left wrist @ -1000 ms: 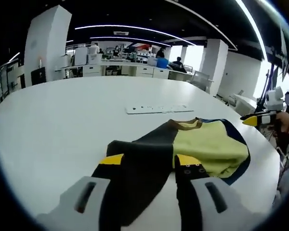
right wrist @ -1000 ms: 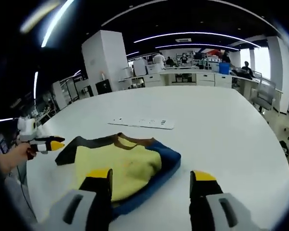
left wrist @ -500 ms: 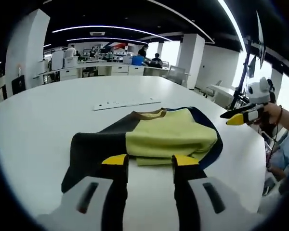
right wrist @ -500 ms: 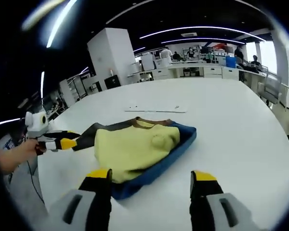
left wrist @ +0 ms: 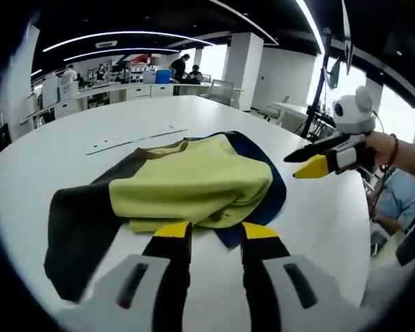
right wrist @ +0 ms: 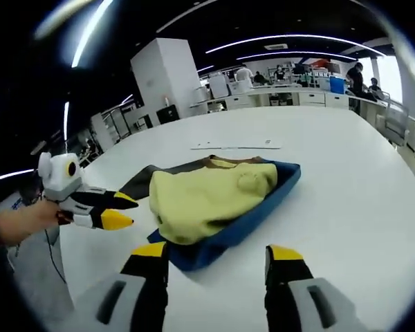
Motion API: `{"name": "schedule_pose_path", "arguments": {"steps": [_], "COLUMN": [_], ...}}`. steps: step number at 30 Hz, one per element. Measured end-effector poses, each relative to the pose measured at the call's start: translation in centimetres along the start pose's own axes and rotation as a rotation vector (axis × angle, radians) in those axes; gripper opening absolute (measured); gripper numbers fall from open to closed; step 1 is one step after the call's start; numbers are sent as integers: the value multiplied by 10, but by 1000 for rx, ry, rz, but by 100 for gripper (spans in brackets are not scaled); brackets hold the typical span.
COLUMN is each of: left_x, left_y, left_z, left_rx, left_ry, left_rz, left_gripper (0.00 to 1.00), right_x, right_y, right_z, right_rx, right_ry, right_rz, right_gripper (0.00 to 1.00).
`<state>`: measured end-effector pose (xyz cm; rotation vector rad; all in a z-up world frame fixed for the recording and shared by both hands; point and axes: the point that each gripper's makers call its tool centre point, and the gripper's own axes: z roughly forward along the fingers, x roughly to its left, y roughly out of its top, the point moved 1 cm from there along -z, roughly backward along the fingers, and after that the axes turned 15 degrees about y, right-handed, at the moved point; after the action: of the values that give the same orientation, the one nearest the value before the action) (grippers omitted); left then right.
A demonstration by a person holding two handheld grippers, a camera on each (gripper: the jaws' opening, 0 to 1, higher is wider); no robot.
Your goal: Fold the garment on the visible template until the final outline fits inside the template.
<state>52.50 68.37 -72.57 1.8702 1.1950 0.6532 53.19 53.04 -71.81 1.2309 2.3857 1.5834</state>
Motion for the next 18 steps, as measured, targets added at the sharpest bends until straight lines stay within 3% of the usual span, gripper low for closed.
{"name": "schedule_pose_path", "arguments": {"steps": [11,18], "left_x": [-25,-30], "left_y": [-5,-13], "left_z": [27,43], "left_rx": [24,55], "left_ry": [-14,7], "left_rz": [59,159], "left_gripper": [24,23], "right_x": [5,8], "right_y": [-18,-32], "right_z": [13,31], "right_rx": [-3,-2], "right_ry": [-31,-54], "right_rz": [4,30], "right_gripper": [37,24]}}
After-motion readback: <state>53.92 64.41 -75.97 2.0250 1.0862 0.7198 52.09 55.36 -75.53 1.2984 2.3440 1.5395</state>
